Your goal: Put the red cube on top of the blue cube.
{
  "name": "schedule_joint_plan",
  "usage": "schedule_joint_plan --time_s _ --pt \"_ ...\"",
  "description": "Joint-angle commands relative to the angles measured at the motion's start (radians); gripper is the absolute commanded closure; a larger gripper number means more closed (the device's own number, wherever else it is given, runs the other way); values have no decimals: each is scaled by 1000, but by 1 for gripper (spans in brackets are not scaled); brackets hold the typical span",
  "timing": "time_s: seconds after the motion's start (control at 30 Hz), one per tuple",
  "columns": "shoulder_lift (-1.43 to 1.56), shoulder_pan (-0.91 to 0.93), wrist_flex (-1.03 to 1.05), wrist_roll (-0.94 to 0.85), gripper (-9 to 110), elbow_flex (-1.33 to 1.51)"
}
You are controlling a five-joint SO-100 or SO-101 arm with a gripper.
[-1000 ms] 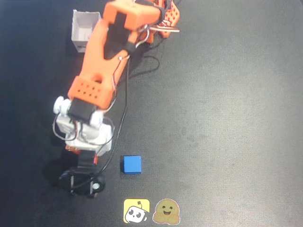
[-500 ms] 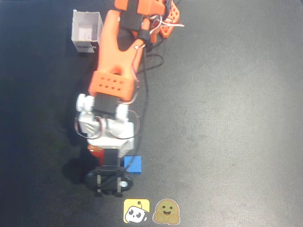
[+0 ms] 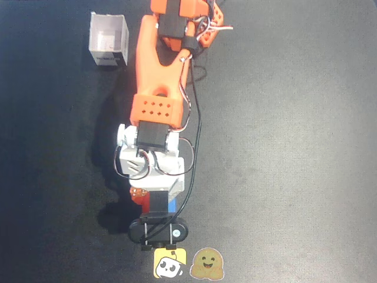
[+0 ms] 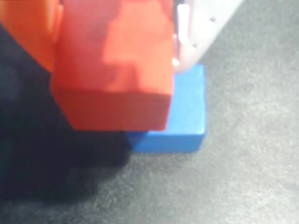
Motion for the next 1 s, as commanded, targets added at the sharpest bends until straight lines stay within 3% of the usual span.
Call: schedule_joint_plan --time_s 0.0,0.97 --pt "60 -12 -28 9 100 9" --pt "141 -55 -109 64 100 161"
